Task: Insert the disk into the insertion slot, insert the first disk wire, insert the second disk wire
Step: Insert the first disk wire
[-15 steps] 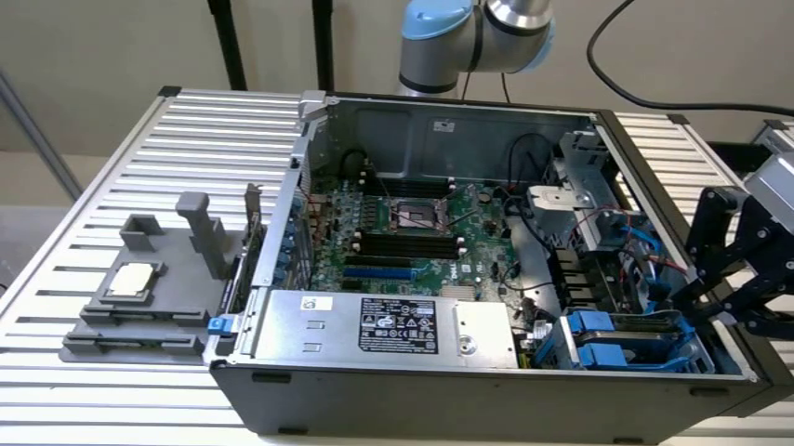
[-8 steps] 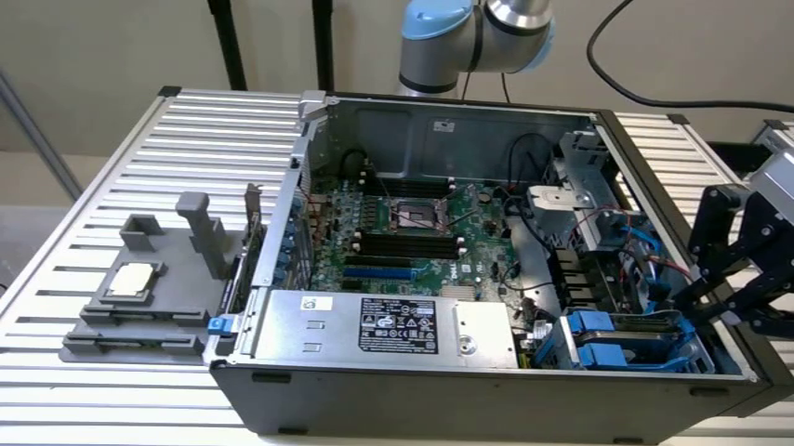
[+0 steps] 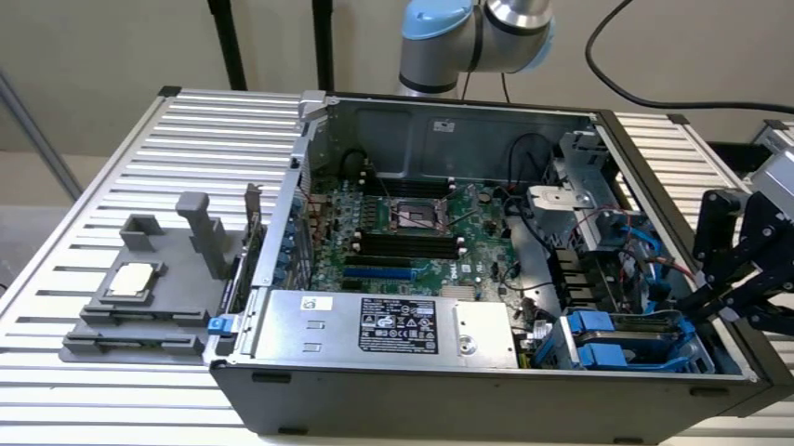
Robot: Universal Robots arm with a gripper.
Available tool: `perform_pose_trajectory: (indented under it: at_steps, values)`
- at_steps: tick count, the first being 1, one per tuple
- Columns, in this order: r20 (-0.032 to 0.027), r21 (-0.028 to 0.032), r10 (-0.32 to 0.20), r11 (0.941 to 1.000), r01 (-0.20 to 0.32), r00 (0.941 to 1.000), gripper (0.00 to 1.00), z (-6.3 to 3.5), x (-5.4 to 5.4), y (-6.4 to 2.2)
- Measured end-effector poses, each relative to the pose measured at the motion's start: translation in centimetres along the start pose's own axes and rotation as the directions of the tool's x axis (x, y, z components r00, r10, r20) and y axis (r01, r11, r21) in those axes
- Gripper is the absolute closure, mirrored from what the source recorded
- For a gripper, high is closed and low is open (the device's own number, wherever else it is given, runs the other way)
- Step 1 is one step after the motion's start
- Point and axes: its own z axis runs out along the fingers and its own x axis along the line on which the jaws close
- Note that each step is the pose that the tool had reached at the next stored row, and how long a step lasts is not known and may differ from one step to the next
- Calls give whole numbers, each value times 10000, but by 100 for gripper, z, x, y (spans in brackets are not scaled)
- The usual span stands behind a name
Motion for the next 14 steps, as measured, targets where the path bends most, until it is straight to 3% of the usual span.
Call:
perform_pose_trajectory:
  at_steps: [7,11,14]
  values:
    - [-16,-6,-41,10000,40,10000,83,3,-4,12]
    - [-22,2,-55,10000,55,10000,83,10,-28,118]
    - [-34,61,-60,10000,60,10000,83,18,-45,205]
